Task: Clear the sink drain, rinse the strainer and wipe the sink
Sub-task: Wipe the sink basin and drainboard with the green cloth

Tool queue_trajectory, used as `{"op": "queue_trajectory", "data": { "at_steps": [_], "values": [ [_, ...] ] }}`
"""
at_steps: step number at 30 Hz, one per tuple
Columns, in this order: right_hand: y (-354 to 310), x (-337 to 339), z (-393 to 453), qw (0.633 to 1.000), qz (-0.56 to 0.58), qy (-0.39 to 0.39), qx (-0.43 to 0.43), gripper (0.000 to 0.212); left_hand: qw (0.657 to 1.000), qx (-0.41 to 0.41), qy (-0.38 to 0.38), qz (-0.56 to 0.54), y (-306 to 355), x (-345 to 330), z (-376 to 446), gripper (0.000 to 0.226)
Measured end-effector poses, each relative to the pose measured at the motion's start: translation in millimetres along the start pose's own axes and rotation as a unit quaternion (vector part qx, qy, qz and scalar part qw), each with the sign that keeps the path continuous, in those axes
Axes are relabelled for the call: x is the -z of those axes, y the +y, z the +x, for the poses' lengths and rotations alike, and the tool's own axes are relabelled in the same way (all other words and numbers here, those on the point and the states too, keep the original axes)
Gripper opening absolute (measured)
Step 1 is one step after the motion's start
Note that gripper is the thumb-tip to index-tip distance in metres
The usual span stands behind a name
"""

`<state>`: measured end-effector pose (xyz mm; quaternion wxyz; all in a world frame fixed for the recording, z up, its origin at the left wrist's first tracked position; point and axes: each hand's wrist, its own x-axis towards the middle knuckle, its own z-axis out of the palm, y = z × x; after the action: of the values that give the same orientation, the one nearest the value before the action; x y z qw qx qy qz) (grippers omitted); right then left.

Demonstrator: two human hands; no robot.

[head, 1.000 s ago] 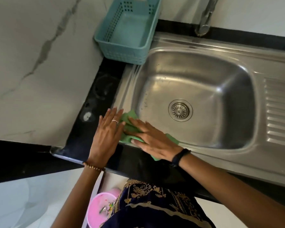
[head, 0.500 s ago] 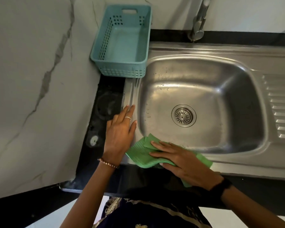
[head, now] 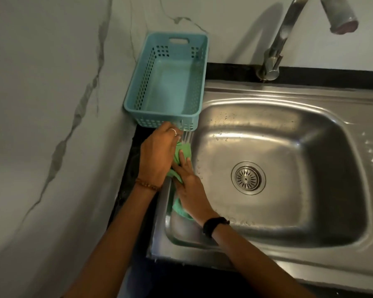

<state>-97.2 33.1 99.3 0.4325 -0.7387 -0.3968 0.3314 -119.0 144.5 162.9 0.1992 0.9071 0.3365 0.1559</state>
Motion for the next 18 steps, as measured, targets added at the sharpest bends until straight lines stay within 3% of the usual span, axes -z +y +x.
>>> {"op": "queue_trajectory", "data": {
  "at_steps": [5,9,12,18],
  "values": [
    [6.1,21.1,44.5,1.0,0.011,0.011,0.024,0.051,0.998,-0.01,0.064,-0.013,-4.1,-3.0,9.3,0.024],
    [17.5,28.6,59.6,0.997,-0.042,0.01,0.062,0.051,0.992,0.023,0.122,-0.03,-1.2,-9.7,10.8,0.013],
    [24.0,41.7,77.9,0.99,-0.109,0.022,0.085,0.05,0.987,0.034,0.156,-0.034,1.0,-11.8,10.0,0.018],
    [36.4,76.3,116.2,0.924,-0.331,0.009,0.193,0.055,0.987,0.041,0.153,-0.007,2.2,-13.2,8.5,0.025]
  ]
}}
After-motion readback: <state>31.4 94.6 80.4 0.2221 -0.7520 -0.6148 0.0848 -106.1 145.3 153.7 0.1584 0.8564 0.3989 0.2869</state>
